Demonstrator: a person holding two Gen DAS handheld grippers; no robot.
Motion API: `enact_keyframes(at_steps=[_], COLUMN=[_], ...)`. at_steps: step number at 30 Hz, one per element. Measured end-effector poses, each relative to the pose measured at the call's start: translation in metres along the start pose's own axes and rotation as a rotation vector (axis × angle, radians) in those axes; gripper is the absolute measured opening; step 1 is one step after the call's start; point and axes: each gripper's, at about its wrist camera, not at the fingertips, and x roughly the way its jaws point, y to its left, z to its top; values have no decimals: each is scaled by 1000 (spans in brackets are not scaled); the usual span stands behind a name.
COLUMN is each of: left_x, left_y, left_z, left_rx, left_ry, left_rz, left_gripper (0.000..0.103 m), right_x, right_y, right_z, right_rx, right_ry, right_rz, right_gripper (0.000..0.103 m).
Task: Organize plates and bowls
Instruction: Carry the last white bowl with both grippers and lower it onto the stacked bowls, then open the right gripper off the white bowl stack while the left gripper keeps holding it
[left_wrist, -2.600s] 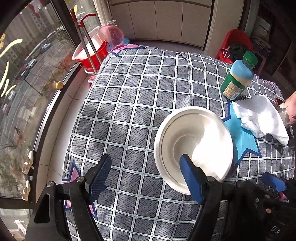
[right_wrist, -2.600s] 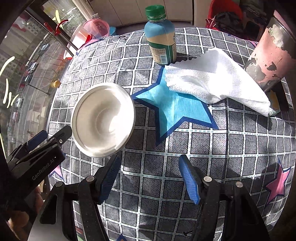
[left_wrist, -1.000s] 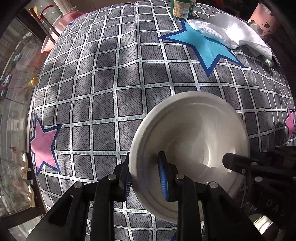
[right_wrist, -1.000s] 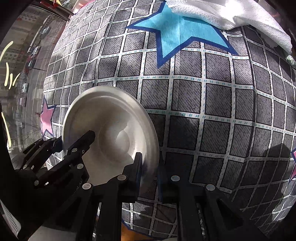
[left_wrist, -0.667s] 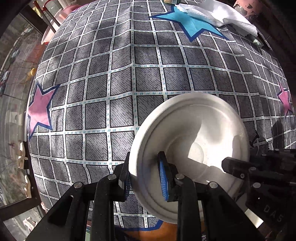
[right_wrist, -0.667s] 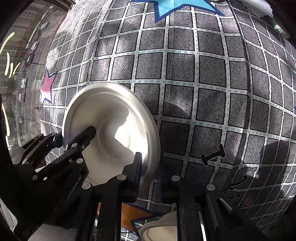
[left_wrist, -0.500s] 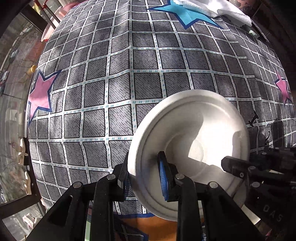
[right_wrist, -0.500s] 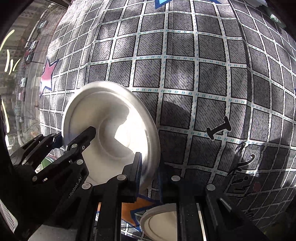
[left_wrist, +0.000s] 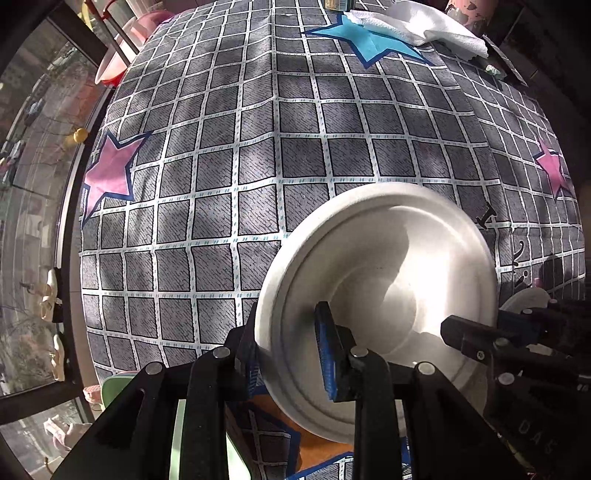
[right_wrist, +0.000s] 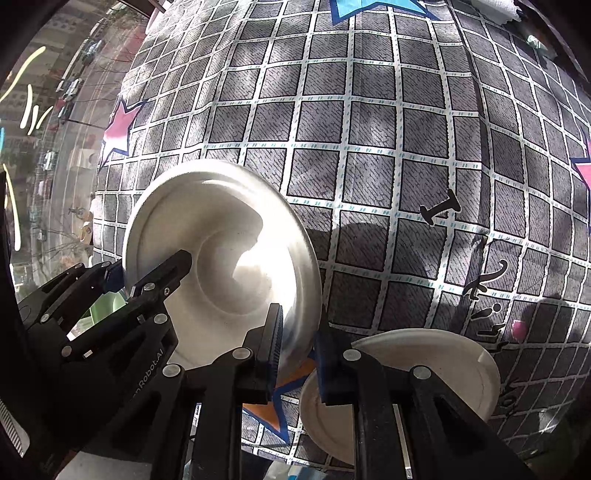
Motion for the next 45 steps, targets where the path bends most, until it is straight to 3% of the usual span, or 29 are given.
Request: enact_keyframes(at_steps=[5, 11, 18, 27, 35, 38, 40, 42, 45], left_x=[-22, -52, -42, -40, -23, -19, -20, -22, -25], left_y=[-14, -27, -23, -71, -93, -93, -92, -89, -83], left_z=[-3, 11, 40, 26, 14, 14, 13, 13, 13], left_rx=[16, 72, 128, 246, 277, 268, 260, 246, 230], left_ry=[-25, -58, -80, -65, -19, -13, -18, -33, -48], left_rz=[-11, -23, -59, -109, -130, -122, -113, -110, -109], left_gripper=[29, 29, 29, 29, 29, 35, 57, 72, 79], right_x=[-16, -42, -76, -92, -70, -68, -67, -64, -64], right_y=[2, -25, -62, -96, -119, -120, -120, -119, -122], right_z=[-2, -36, -74, -116, -132, -131, -130, -127, -128], right_rx=[17, 67, 132, 250, 332, 320, 309, 298, 297], right_ry=[-35, -71, -114, -120, -80, -81, -74, -69, -65], right_rz=[-9, -4, -8, -51, -72, -83, -99, -119, -129], right_gripper=[17, 17, 17, 17, 18, 17, 18, 18, 18])
